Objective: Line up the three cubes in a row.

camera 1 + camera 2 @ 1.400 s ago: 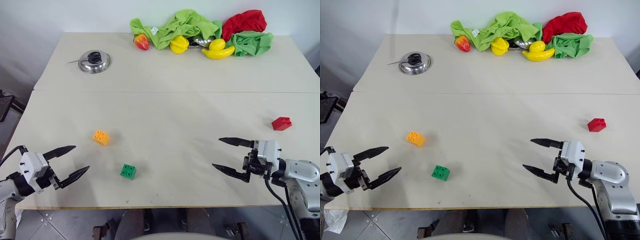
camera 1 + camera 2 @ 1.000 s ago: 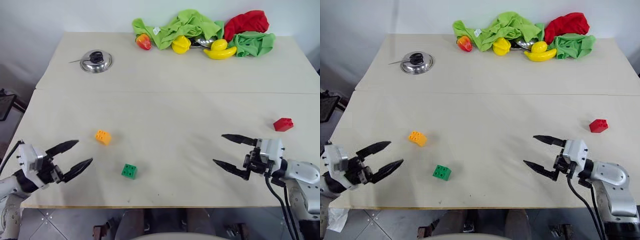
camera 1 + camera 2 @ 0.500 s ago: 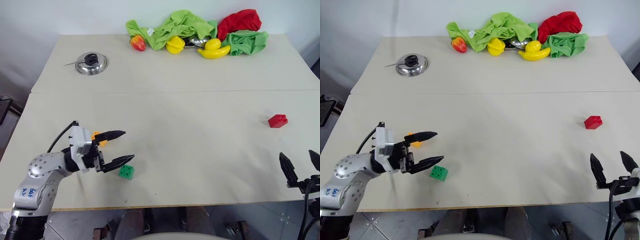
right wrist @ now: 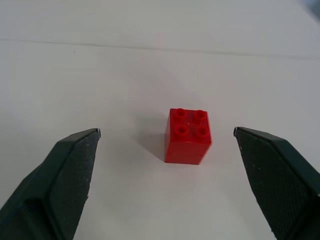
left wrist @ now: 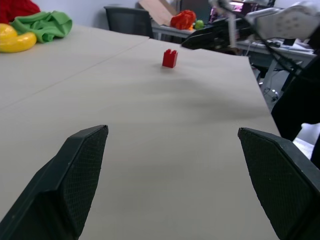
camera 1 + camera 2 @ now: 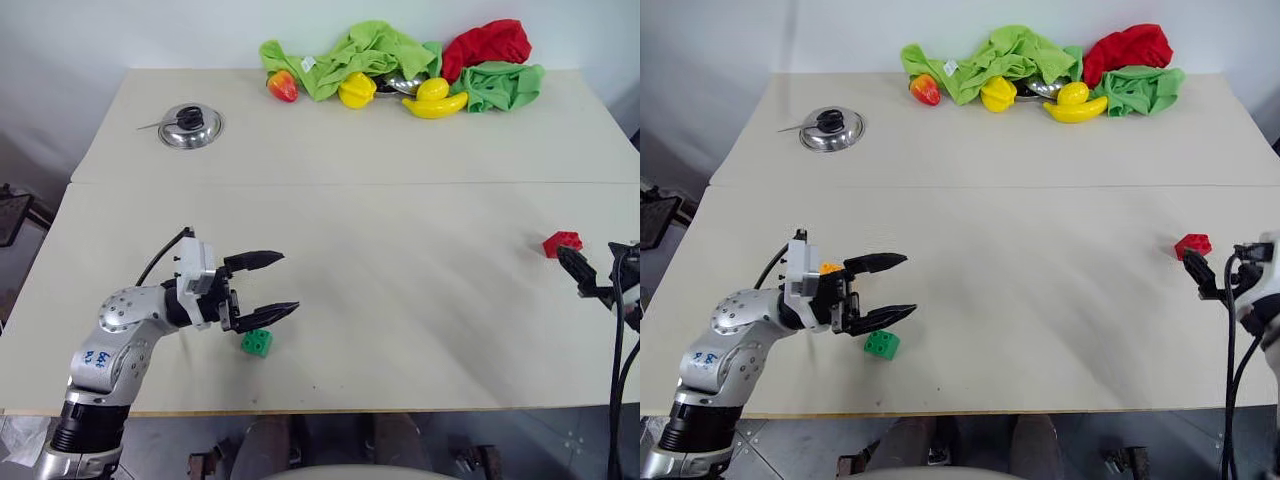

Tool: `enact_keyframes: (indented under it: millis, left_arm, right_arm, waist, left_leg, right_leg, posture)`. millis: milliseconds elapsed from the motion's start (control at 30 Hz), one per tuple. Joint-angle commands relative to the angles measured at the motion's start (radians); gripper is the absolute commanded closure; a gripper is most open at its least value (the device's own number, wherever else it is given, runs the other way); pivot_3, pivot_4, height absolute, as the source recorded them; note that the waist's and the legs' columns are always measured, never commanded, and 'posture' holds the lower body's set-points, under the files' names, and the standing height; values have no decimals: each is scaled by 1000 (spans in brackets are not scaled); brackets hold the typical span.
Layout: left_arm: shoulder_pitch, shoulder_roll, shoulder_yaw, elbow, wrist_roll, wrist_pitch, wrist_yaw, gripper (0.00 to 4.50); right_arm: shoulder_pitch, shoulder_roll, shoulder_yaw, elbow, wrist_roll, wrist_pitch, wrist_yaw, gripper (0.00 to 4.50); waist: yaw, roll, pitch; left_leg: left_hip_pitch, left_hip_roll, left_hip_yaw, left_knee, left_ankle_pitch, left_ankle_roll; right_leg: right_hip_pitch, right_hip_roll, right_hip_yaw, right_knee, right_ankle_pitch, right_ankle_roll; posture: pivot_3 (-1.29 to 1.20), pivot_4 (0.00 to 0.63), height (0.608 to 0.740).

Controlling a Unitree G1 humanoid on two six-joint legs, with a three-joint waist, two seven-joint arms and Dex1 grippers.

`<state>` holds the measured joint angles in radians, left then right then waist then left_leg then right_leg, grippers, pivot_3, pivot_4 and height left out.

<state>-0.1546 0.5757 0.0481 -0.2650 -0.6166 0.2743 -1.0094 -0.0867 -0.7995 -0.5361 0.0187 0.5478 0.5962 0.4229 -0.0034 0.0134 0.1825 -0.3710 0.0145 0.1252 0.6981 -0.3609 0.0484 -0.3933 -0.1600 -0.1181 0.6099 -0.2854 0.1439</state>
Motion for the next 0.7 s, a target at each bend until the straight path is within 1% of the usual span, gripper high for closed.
enact_keyframes:
  millis: [33, 167, 267, 333, 500, 533, 700]
  left_arm:
    - [-9, -20, -19, -27, 20, -21, 7, 101]
    - [7, -37, -25, -39, 45, -48, 23, 101]
    - [16, -40, -12, -42, 48, -60, 33, 0]
    - [22, -42, 2, -44, 42, -64, 41, 0]
    - [31, -42, 5, -43, 45, -74, 40, 0]
    - [33, -42, 5, -42, 46, -76, 40, 0]
    - [42, -42, 6, -42, 50, -86, 44, 0]
  right_arm:
    - [-81, -33, 33, 104, -55, 23, -15, 0]
    - [-168, -26, 58, 209, -82, 34, -11, 0]
    - [-197, -20, 70, 244, -93, 14, 23, 600]
    - [-210, -23, 78, 264, -103, -10, 48, 1209]
    - [-220, -37, 102, 306, -130, -50, 111, 2938]
    - [-220, -42, 110, 316, -145, -63, 119, 3060]
    - [-245, -60, 132, 366, -185, -137, 177, 3055]
  waist:
    - [2, 0, 0]
    - [1, 0, 0]
    - [1, 0, 0]
    - [0, 0, 0]
    - [0, 0, 0]
    - [0, 0, 0]
    - [-1, 0, 0]
  left_leg:
    - [0, 0, 0, 0, 0, 0]
    - [-1, 0, 0, 0, 0, 0]
    - [-1, 0, 0, 0, 0, 0]
    - [-1, 0, 0, 0, 0, 0]
    - [-1, 0, 0, 0, 0, 0]
    - [-1, 0, 0, 0, 0, 0]
    - [-1, 0, 0, 0, 0, 0]
  right_leg:
    - [0, 0, -1, 0, 0, 0]
    - [0, 0, -2, -1, 0, 0]
    - [0, 0, -2, -1, 0, 0]
    - [0, 0, -2, -1, 0, 1]
    - [0, 0, -2, -1, 0, 1]
    - [0, 0, -2, -2, 0, 1]
    - [1, 0, -2, -2, 1, 1]
  posture:
    - [0, 150, 740]
    - [0, 150, 740]
    - [0, 150, 740]
    - [0, 150, 740]
    - [0, 150, 740]
    - [0, 150, 740]
    - [0, 150, 740]
